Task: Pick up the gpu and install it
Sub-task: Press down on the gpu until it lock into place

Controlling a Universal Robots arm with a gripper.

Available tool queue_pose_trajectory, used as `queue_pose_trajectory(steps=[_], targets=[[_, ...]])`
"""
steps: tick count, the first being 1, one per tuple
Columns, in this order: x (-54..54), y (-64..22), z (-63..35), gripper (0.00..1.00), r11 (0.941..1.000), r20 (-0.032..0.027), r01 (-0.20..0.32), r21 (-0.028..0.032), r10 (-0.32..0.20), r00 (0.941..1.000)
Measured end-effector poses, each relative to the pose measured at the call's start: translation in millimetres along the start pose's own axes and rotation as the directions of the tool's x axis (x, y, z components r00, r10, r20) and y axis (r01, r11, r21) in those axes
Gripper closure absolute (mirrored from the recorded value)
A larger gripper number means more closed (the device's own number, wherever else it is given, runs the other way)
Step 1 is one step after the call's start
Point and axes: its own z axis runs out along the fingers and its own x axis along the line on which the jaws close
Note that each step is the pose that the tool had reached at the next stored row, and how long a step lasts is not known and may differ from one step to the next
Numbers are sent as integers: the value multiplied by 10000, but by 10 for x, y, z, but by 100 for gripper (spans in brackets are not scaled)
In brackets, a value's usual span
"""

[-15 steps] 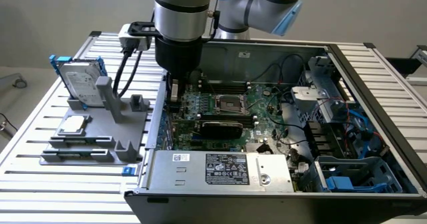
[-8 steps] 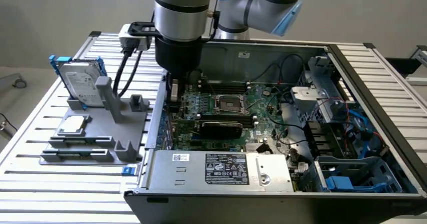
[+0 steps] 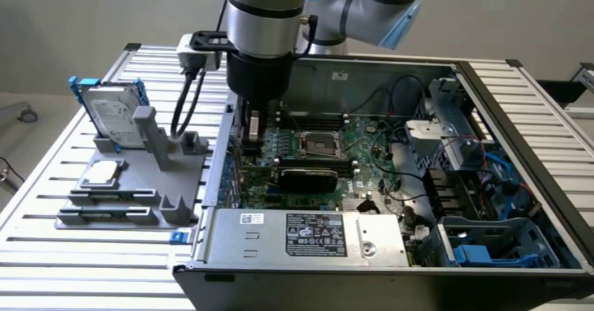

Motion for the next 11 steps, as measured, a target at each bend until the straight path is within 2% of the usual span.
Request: queue_pose_trajectory(steps=[6,11], targets=[[10,-163,-108,89,10000,-7,66,2,-66,10000],[21,-337,-186,89,9999,-11,108,3,-108,9999]])
